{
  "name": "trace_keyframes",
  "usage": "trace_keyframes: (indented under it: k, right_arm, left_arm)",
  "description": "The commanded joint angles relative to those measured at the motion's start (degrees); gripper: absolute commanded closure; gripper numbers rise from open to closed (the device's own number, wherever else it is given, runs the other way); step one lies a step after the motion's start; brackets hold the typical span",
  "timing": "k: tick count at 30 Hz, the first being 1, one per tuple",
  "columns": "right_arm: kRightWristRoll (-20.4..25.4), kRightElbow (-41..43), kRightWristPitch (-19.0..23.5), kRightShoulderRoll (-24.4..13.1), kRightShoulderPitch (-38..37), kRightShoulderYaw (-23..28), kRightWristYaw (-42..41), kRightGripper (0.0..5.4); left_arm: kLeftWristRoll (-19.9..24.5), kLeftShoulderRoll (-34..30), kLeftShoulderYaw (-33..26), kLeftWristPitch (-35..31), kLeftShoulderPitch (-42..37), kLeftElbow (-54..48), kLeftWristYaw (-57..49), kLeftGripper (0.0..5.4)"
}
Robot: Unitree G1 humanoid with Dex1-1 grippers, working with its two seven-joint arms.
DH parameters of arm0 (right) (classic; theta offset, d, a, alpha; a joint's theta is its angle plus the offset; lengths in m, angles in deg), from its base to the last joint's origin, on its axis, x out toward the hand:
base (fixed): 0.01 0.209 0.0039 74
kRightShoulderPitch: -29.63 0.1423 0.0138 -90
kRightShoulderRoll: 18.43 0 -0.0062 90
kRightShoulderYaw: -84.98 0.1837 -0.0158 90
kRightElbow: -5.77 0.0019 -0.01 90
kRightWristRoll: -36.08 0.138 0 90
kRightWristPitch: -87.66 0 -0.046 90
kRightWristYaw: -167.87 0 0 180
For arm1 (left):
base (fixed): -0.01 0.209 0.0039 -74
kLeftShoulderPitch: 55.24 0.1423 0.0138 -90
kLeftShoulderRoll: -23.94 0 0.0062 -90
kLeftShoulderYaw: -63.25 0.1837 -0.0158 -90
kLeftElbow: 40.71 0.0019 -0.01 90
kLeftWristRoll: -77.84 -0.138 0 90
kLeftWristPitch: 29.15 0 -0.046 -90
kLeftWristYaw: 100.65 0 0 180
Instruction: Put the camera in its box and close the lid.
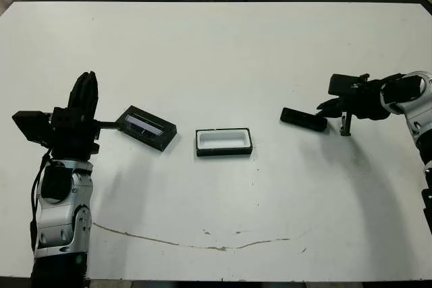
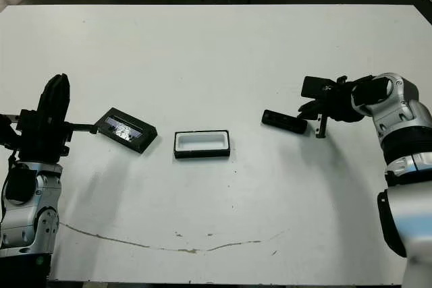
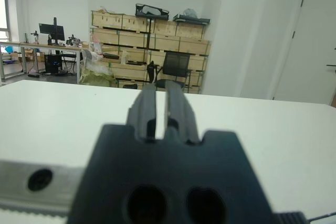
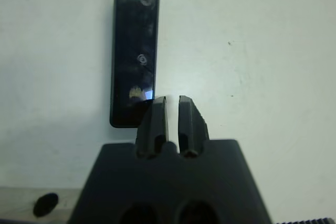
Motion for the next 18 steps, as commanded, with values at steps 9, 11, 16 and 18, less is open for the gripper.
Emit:
trace_keyframes:
  k: [9,11,16,18]
  right_arm:
    - [3.0,11.9,5.8,-2.0,-6.1,0.0,-6.4,5.4]
    - [3.4,14.1,8.2,-2.1,-6.7,0.0,-7.3,5.4]
    - [4.0,18.7,11.2,-2.6,-8.5,-0.1,-7.9,5.4]
    - [3.9,20.1,12.0,-2.9,-9.0,-0.3,-8.0,5.4]
  left_arm:
    - [-0.4,-0.7,-0.3,-0.9,0.9,0.5,-0.3,5.37]
    - [-0.3,-0.7,-0.3,-1.1,0.9,0.3,-0.5,5.37]
    - [0.0,-0.7,-0.4,-2.1,1.1,-0.4,-0.7,5.37]
    - [0.0,-0.6,-0.4,-2.2,1.2,-0.6,-0.8,5.37]
